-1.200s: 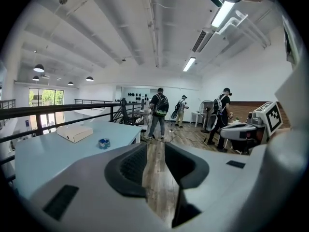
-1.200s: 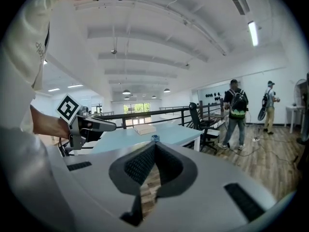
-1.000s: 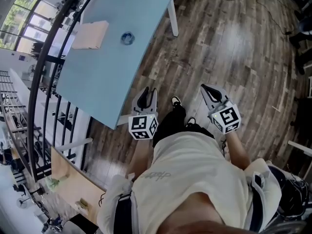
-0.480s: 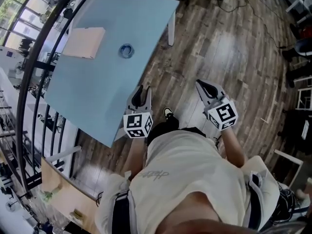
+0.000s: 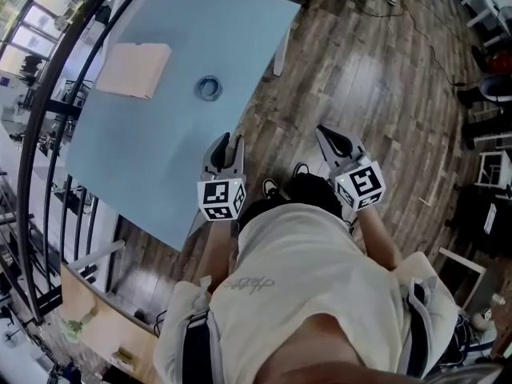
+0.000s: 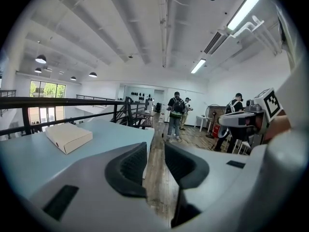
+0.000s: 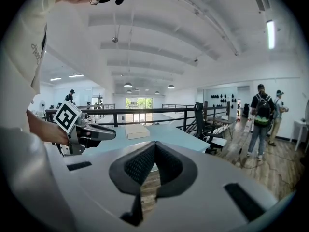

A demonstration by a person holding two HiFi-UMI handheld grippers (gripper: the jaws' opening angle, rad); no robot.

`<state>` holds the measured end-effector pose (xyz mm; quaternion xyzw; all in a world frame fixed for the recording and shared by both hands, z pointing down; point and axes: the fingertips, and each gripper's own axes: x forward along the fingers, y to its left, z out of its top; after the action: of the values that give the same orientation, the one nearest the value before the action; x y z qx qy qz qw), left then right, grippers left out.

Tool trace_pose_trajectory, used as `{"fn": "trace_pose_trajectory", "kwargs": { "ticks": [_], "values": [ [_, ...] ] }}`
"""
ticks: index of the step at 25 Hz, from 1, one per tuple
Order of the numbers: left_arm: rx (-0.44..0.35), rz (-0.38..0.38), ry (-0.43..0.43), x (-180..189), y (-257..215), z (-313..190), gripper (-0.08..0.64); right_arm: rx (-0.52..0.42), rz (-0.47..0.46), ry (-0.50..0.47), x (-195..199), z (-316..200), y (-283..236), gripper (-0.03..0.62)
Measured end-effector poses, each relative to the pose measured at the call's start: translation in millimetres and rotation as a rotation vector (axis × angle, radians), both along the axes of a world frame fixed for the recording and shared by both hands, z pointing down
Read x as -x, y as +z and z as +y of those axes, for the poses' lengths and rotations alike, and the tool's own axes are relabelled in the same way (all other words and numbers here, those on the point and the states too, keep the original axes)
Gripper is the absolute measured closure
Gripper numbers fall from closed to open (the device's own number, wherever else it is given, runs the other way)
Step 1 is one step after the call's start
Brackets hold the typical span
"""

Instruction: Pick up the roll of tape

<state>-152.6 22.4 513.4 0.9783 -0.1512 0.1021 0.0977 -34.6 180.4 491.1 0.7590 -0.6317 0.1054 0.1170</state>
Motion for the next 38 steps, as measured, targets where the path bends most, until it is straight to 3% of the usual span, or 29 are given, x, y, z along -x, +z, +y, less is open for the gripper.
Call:
{"fn": "trace_pose_trajectory", "kwargs": {
  "ticks": [10,23,30,38],
  "values": [
    [0.022,-0.035,-0.065,-27.5,8.4,-39.2,0.436,-0.001,-0.042,-0.074,-41.9,-61.1,11.3,0.586],
    [0.034,-0.153,-0.207,-118.1,13.5,-98.1,0.436,-0.028,-0.144,-0.229,-162.1,-153.0,24.1,0.586],
    [0.038,-0.187,-0.355,-151.9,13.2,-125.6,0.436,-0.018,-0.105,-0.417,-205.4,-203.6,24.3,0.586],
    [0.043,-0.209,-0.499,-150.0,9.0,-139.6,0.436,-0.037,-0.128,-0.605,-195.0,-248.9,16.6,0.586]
  ]
}}
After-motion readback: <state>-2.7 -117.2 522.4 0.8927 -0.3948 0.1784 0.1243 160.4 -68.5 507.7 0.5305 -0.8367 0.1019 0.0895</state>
